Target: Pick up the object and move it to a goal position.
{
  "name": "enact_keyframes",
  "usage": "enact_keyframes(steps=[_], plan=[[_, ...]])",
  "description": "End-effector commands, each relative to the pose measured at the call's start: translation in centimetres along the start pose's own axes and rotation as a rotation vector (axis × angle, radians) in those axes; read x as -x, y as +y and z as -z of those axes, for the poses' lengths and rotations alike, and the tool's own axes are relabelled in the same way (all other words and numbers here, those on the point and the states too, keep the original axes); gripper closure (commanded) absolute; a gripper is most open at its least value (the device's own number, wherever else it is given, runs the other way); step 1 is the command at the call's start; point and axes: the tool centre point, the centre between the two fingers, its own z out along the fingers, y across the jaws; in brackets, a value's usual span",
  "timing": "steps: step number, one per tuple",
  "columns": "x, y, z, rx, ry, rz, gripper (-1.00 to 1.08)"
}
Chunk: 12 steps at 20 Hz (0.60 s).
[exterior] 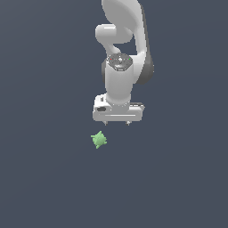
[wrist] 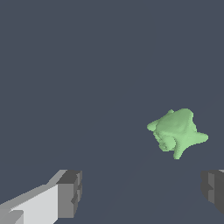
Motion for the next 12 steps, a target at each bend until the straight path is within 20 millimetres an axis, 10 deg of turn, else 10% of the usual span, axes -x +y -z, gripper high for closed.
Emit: enact_keyframes(steps=[1, 12], plan=[[0.0, 0.0, 0.0, 0.000, 0.000, 0.000, -0.92], [-0.5, -1.0, 1.5, 0.002, 0.029, 0.065, -0.92]])
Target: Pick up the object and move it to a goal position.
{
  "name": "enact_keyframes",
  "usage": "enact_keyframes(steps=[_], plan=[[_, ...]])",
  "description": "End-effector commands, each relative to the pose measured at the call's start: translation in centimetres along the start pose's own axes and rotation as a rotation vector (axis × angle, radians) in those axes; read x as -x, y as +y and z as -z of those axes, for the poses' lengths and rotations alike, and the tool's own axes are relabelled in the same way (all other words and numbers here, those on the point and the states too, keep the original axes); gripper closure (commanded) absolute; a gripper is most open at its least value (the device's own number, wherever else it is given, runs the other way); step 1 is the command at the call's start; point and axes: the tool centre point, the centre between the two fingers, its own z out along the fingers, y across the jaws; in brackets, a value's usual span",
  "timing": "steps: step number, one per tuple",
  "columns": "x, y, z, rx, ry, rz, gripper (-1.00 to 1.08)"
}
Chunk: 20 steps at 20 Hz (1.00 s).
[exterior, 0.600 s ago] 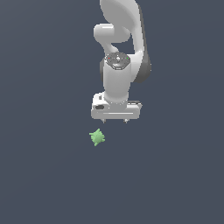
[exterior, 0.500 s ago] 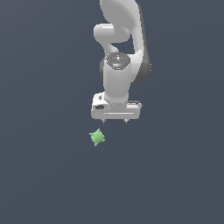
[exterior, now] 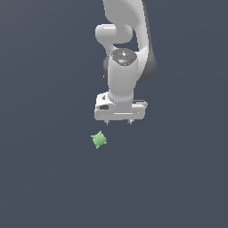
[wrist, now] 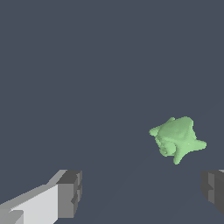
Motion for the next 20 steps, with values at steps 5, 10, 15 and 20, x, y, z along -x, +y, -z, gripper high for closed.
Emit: enact_keyframes(steps=[5, 10, 15, 20], plan=[[-0.1, -0.1, 0.2, 0.000, 0.003, 0.009, -0.92], [-0.1, 0.4, -0.2, 0.001, 0.000, 0.032, -0.92], [-0.3, 1.3, -1.1, 0.001, -0.007, 0.080, -0.92], [-0.4, 2.8, -2.4, 0.000, -0.017, 0.153, -0.92]])
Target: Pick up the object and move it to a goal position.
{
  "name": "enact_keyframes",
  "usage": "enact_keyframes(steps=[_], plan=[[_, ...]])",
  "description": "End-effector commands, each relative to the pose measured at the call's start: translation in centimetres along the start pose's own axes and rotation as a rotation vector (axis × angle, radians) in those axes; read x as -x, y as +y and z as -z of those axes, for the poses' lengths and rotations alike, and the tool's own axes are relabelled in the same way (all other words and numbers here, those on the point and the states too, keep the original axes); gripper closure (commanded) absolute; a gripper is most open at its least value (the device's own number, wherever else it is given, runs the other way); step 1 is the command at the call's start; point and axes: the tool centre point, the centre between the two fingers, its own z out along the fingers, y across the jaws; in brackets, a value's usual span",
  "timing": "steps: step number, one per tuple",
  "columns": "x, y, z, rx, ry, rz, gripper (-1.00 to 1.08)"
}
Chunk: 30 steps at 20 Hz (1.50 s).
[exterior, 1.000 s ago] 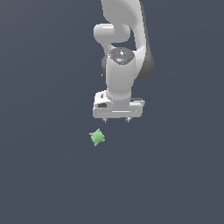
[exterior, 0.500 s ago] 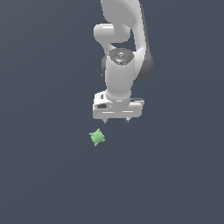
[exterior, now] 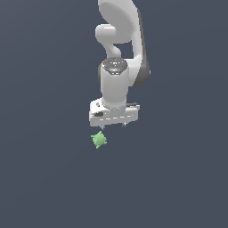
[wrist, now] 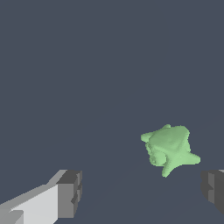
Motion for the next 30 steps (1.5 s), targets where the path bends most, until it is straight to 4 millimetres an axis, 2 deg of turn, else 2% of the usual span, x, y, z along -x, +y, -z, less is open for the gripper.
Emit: enact_keyframes(steps=[1, 16, 23, 30], plan=[[0.1, 0.9, -0.8, -0.001, -0.006, 0.041, -0.92], [0.9, 6.3, -5.8, -0.023, -0.037, 0.306, -0.92], [1.2, 7.5, -6.9, -0.030, -0.042, 0.365, -0.92], [1.3, 7.7, -7.2, -0.032, -0.043, 0.374, -0.92]])
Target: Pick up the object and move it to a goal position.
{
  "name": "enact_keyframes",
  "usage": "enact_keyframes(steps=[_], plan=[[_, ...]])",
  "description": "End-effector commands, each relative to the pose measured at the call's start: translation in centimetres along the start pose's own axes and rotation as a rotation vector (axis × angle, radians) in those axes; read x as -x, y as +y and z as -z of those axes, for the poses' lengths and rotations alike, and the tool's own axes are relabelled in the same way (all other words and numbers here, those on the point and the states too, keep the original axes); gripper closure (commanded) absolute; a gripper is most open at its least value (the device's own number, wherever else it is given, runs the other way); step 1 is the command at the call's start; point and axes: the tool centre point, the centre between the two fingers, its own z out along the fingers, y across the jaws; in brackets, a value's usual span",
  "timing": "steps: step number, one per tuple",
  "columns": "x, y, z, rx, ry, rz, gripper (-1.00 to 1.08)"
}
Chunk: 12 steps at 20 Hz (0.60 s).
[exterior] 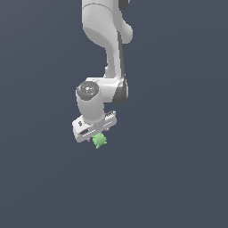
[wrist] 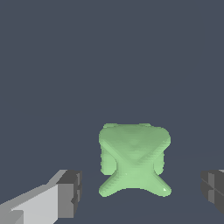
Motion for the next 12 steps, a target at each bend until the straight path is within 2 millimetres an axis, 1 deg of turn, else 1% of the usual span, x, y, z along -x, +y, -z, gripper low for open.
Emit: enact_keyframes(steps=[1, 4, 9, 12], plan=[[0.0, 0.0, -0.1, 0.000, 0.000, 0.000, -0.92], [0.0, 0.0, -1.0, 0.000, 0.000, 0.001, -0.92], [0.1, -0.1, -3.6, 0.000, 0.000, 0.003, -0.92], [0.1, -0.1, -4.7, 0.000, 0.000, 0.004, -0.92]])
